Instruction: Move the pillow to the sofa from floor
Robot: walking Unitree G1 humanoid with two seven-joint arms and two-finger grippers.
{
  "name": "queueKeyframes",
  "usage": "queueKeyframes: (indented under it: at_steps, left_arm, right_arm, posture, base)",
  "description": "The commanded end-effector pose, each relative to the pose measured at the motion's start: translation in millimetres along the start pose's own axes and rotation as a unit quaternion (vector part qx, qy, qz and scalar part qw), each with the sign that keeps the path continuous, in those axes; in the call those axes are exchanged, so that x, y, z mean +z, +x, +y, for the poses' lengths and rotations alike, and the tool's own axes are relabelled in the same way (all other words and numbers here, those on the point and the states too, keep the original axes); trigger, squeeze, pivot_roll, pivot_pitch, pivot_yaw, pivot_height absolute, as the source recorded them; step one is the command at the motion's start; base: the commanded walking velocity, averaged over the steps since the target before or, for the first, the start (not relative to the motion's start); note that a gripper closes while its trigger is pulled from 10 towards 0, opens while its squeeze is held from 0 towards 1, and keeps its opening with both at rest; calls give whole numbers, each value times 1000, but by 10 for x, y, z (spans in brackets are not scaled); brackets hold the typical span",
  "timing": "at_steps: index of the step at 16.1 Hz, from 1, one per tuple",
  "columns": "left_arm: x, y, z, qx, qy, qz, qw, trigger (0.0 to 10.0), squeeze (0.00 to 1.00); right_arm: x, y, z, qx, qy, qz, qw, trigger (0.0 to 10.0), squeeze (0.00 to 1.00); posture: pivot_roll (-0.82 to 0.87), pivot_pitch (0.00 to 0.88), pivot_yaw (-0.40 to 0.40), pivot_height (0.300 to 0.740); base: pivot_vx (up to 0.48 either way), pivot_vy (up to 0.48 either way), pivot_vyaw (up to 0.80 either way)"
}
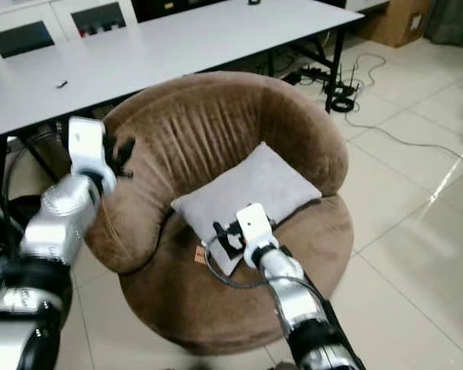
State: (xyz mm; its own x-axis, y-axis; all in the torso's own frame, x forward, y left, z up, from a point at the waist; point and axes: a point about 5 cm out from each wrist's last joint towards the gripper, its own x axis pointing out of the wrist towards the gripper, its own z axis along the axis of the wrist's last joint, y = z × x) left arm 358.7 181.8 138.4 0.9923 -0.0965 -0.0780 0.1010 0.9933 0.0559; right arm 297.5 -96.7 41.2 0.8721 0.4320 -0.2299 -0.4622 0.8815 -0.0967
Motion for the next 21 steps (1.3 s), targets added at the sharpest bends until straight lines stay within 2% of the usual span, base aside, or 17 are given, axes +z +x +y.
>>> queueKeyframes:
  at_steps: [1,3,7,8,11,12,13,14,15,17,21]
  left_arm:
    - [-72,-26,2,13,-6,8,1000,10000,0]
    - [-216,-82,-90,4,5,21,1000,10000,0]
    - [-355,-258,-232,-1,-48,12,999,10000,0]
    - [-465,-396,-256,0,-65,3,998,10000,0]
    - [-666,-546,-208,19,-85,12,996,10000,0]
    - [-868,-717,-126,46,-114,30,992,10000,0]
    - [-923,-781,-99,55,-129,33,990,10000,0]
    - [-1020,-927,-73,64,-139,41,987,10000,0]
    - [-1056,-973,-79,64,-134,47,988,10000,0]
    - [-1069,-990,-106,62,-134,48,988,10000,0]
    - [-975,-870,-166,45,-116,32,992,10000,0]
  right_arm:
    - [54,56,6,-9,12,-5,1000,10000,0]
    - [81,95,35,-2,6,-7,1000,10000,0]
    - [31,85,38,2,-6,-1,1000,10000,0]
    - [-2,55,8,0,0,1,1000,10000,0]
    - [-46,0,-42,3,16,0,1000,10000,0]
    - [-126,-101,-145,-8,17,-1,1000,10000,0]
    - [-153,-138,-182,-13,16,-1,1000,10000,0]
    - [-211,-216,-253,-25,15,1,1000,10000,0]
    - [-232,-242,-270,-27,12,3,1000,10000,0]
    - [-256,-259,-269,-29,6,7,1000,10000,0]
    - [-219,-198,-163,-19,6,1,1000,10000,0]
  posture:
    - [-111,0,130,740]
    - [-112,0,128,740]
    - [-104,0,121,740]
    - [-99,0,114,740]
    - [-92,0,104,740]
    - [-88,0,96,740]
    - [-88,0,96,740]
    - [-92,0,92,740]
    - [-93,0,90,740]
    - [-93,0,90,740]
    - [-102,0,96,740]
  base:
    - [0,0,0]
    - [0,0,0]
    - [0,0,0]
    - [0,0,0]
    - [0,0,0]
    - [0,0,0]
    - [0,0,0]
    - [0,0,0]
    - [0,0,0]
    - [0,0,0]
    - [0,0,-138]
